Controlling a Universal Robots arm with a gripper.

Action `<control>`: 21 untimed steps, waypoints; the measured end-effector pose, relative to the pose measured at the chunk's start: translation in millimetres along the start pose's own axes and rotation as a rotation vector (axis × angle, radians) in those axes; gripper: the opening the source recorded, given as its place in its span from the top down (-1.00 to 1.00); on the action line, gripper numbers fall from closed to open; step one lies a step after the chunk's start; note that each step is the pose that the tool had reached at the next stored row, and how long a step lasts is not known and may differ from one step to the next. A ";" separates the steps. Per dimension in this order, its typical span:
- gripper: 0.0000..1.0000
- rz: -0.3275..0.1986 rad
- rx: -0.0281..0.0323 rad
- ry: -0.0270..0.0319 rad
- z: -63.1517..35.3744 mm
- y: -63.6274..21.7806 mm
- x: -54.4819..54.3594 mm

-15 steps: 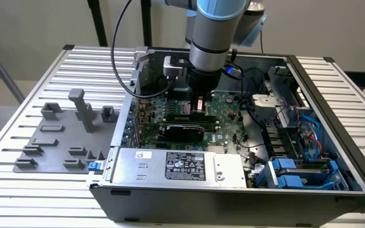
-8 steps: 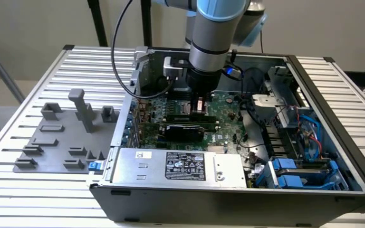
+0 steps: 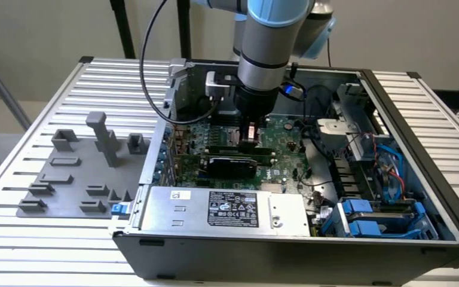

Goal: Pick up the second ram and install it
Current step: 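Press down the second ram until it locks into place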

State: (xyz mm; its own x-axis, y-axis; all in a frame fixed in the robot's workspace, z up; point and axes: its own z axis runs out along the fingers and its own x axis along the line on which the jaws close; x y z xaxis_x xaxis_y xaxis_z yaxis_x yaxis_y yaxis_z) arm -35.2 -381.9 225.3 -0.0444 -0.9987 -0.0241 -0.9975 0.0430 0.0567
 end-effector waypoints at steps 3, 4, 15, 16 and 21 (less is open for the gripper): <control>-1.00 0.000 0.0000 0.0000 -4.2 0.2 -0.1; -1.00 0.000 0.0000 -0.0001 -6.6 0.4 -0.2; 1.00 0.000 0.0001 -0.0008 -16.2 2.1 -0.3; 1.00 0.000 0.0001 -0.0007 -16.2 2.1 -0.3; 1.00 0.000 0.0001 -0.0007 -16.2 2.1 -0.3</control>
State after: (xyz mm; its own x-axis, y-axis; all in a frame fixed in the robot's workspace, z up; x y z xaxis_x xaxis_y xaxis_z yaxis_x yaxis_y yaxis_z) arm -36.4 -382.0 241.6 -0.0444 -0.9987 -0.0248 -0.9975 0.0429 0.0566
